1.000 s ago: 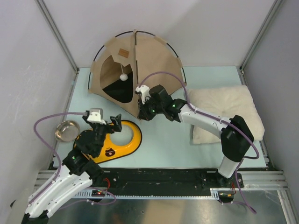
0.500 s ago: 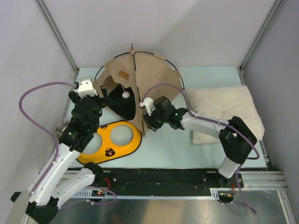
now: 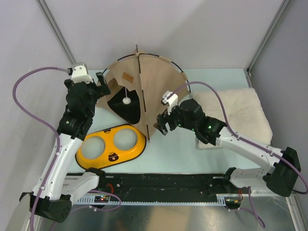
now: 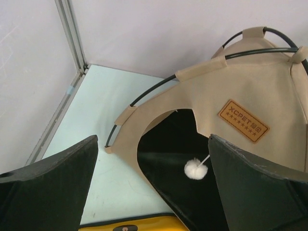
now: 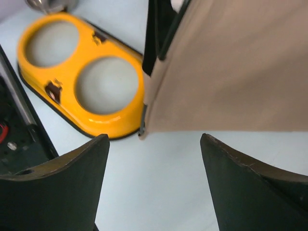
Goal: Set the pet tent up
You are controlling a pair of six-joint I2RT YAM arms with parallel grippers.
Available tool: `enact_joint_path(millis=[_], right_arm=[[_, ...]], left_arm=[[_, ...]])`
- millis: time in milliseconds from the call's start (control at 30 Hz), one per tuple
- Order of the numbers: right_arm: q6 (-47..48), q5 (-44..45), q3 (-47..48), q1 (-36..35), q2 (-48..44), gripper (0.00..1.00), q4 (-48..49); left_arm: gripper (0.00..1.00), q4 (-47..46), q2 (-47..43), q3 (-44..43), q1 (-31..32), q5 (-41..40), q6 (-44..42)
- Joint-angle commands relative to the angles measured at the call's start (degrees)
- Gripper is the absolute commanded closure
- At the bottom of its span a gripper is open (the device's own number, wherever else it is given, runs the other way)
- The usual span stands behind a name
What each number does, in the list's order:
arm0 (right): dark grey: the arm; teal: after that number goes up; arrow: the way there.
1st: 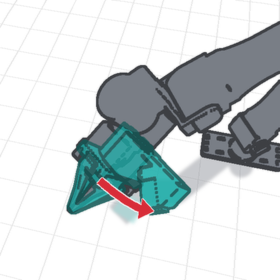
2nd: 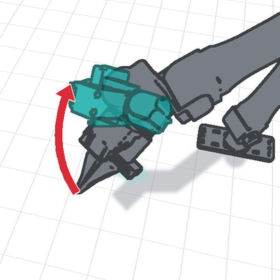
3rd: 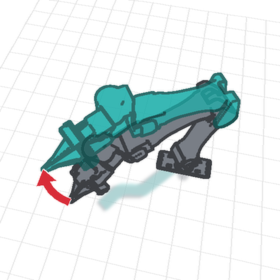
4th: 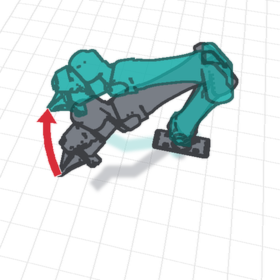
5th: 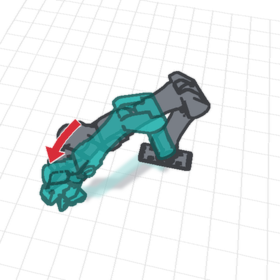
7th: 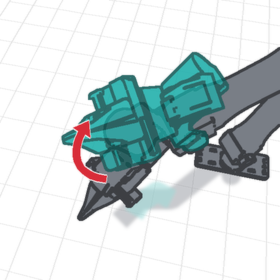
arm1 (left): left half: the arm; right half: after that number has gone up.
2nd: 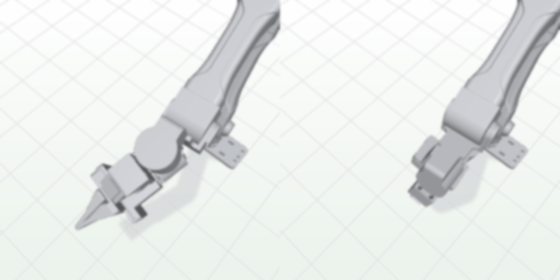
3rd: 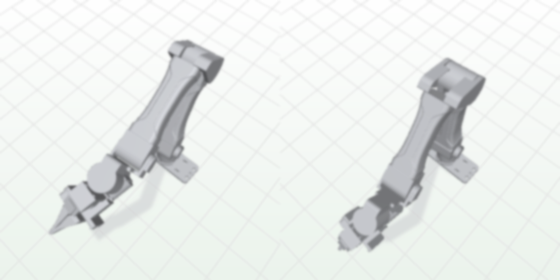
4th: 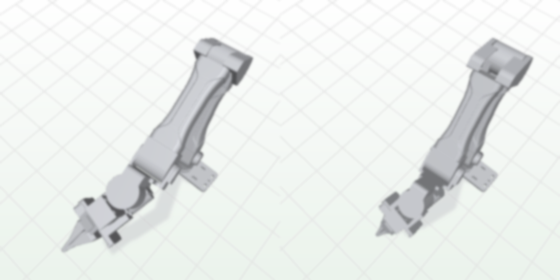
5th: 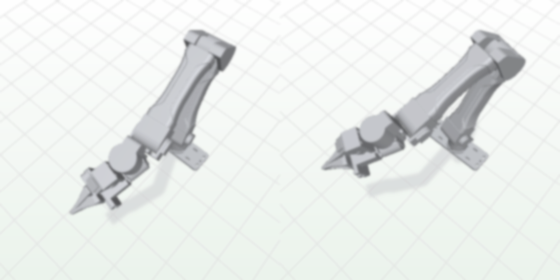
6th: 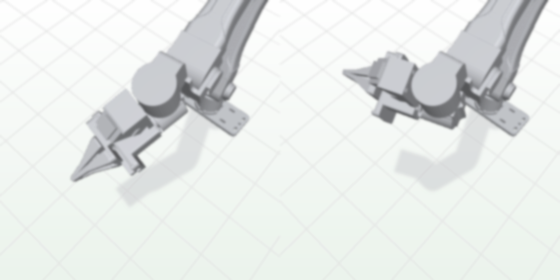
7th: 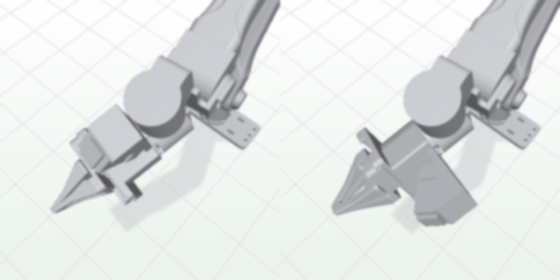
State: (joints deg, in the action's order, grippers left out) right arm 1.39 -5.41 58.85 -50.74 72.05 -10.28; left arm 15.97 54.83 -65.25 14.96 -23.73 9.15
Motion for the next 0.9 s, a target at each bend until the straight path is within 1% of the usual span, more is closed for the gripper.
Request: enact_joint_path(millis=[0,133,200,333,433,533,600,667,733,800,867], right_arm=[[-5.83,7.53,3.81,-2.72,0.24,0.20,5.87],[-7.64,18.96,10.73,-7.42,7.17,0.24,5.53],[-10.38,24.53,13.83,-9.39,10.00,0.26,4.13],[-13.78,33.16,18.83,-11.65,15.17,0.26,1.51],[-14.76,36.31,21.76,-11.72,18.79,0.27,-0.18],[-15.91,37.34,24.70,-11.70,22.36,0.28,-2.81],[-16.73,36.66,25.87,-11.74,24.28,0.33,-3.91],[-17.20,35.83,26.71,-11.75,26.08,0.40,-4.76],[-17.51,35.56,27.80,-11.68,27.76,0.54,-5.85],[-17.90,35.67,28.93,-11.64,29.08,0.60,-7.53],[-17.97,35.96,29.06,-11.75,29.41,0.71,-8.12]], left_arm=[[0.00,0.69,-1.40,-1.46,-0.70,1.80,1.89],[0.00,1.00,-4.39,0.32,-0.72,1.82,3.03],[0.00,1.17,-6.40,1.47,-0.68,1.37,3.19],[0.00,1.73,-9.83,3.77,-0.67,0.31,2.85],[0.00,2.38,-11.56,5.19,-0.65,0.32,2.83],[0.00,2.96,-12.54,6.00,-0.68,0.35,2.66],[0.00,3.36,-12.83,6.32,-0.71,0.41,2.48],[0.00,3.72,-13.00,6.49,-0.70,0.45,2.24],[0.00,4.05,-13.06,6.53,-0.69,0.46,2.05],[0.00,4.37,-13.10,6.45,-0.72,0.46,1.80],[0.00,4.57,-13.22,6.48,-0.72,0.42,1.61]])
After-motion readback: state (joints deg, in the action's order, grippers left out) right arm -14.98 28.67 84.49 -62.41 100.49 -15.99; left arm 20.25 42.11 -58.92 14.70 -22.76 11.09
